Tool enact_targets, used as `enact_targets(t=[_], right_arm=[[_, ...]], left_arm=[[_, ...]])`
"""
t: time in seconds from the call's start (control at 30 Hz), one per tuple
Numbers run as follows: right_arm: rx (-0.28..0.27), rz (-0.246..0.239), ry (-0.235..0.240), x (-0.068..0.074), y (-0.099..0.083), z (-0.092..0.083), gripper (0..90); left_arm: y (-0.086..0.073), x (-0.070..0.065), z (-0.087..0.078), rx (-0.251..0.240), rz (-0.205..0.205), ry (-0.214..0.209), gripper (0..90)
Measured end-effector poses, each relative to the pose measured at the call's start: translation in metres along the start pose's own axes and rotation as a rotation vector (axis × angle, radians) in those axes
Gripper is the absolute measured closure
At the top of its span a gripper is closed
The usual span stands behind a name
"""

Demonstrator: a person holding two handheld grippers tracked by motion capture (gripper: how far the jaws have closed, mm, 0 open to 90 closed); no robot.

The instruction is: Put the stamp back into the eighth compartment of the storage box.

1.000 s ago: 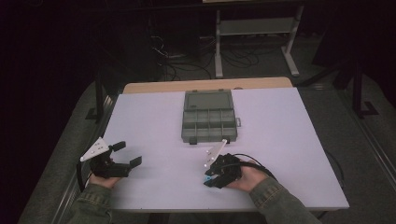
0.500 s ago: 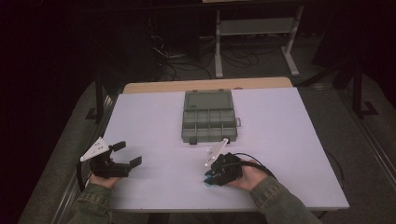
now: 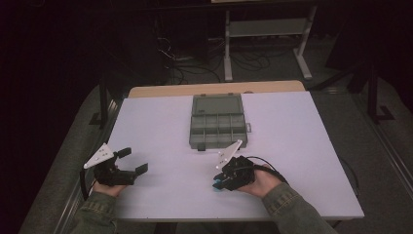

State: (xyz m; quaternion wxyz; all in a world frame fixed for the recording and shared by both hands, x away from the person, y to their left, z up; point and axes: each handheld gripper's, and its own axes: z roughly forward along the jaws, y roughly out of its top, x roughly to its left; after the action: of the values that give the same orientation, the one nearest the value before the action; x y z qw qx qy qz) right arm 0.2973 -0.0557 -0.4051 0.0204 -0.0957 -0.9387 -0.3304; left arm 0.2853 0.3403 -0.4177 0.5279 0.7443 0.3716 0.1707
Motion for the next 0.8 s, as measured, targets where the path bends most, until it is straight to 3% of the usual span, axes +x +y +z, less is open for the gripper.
enact_targets(t=[0.8], right_arm=[[-0.067, 0.012, -0.031, -0.013, 0.012, -0.034, 70.7]], left_arm=[[0.0, 0.0, 0.0, 0.0, 0.002, -0.002, 0.0]])
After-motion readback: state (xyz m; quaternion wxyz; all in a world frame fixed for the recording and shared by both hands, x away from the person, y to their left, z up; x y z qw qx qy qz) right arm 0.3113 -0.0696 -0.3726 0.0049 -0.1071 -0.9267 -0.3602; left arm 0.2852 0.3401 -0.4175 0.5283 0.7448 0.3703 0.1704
